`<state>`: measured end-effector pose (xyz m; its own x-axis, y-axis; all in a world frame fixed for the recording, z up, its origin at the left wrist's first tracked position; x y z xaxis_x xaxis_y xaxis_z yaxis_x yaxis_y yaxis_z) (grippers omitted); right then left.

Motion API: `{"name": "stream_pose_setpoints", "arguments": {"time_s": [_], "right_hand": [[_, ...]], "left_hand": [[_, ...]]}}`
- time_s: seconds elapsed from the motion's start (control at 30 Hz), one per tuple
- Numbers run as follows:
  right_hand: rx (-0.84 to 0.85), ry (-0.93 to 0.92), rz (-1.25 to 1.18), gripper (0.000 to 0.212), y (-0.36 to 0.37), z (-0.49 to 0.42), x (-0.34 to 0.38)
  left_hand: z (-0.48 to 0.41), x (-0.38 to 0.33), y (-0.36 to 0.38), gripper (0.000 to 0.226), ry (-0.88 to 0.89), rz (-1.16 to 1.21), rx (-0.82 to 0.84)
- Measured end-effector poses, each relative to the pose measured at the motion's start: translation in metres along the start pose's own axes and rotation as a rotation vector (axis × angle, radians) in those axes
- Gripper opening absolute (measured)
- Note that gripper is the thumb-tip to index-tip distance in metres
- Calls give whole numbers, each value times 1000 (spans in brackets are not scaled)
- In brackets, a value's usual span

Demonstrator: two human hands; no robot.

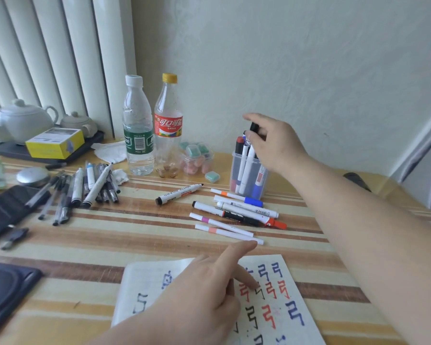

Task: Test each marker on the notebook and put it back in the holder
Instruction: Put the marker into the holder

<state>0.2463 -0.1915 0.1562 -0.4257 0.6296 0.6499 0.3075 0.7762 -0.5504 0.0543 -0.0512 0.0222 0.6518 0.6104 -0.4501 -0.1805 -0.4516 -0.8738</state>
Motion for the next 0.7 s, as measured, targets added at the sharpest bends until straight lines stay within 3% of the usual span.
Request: {"name": "stream_pose_setpoints", "arguments": {"time_s": [0.13, 0.33, 0.5, 0.7], "right_hand": [[-41, -14, 73, 43, -5, 7, -11], [94, 88, 1, 55, 15, 9, -18], [156, 80, 149, 80, 10, 16, -16], [159, 114, 484, 87, 12, 20, -9]], "left_hand": [[1, 0, -1, 85, -10, 1, -9], [3, 0, 0, 82, -14, 21, -16], [1, 0, 0, 81, -17, 20, -25], [1, 0, 2, 79, -1, 7, -11]]}}
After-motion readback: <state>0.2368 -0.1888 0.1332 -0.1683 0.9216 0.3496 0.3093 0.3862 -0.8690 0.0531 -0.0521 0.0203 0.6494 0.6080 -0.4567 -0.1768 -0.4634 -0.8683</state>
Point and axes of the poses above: each hand's wrist, its own z-axis away from the middle knuckle, its own y-axis out of the palm, x = y × z, the point moved 10 cm from there along -z, towards the middle knuckle, and after that the axes turned 14 degrees about -z, right-handed, at the moved point
